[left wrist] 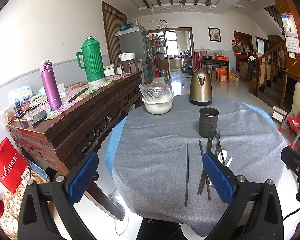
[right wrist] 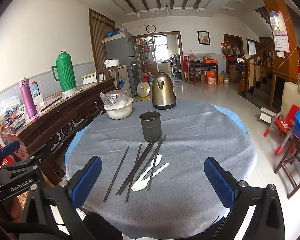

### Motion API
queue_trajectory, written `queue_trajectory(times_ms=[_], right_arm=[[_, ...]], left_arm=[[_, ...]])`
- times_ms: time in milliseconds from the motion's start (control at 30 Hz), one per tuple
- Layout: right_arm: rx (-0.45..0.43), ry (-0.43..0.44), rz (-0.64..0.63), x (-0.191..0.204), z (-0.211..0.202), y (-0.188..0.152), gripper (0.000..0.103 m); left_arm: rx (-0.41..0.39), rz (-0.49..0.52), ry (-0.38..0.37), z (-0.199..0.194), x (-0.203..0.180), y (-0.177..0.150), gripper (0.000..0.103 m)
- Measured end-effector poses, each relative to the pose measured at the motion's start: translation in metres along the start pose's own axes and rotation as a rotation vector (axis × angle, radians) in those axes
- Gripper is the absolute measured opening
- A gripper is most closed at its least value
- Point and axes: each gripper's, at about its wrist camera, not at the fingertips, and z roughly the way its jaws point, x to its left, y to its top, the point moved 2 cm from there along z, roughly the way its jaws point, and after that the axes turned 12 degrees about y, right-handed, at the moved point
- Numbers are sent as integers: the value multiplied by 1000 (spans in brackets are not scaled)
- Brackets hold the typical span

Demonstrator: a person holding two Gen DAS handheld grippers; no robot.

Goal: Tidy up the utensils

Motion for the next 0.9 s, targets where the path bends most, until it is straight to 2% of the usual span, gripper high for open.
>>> queue_trajectory(times_ms=[433,667,800,900], right_arm=[[34,21,26,-6,16,2,103],[59,29,48,-18,35,6,103],[105,76,106,-39,57,10,103],[170,147,194,-65,83,11,102]], left_arm=[[34,5,-4,18,-3,0,103],[89,12,-5,41,-11,-4,103],[181,19,-79,67,-21,-12,103],[250,33,-139,87,-32,-22,103]])
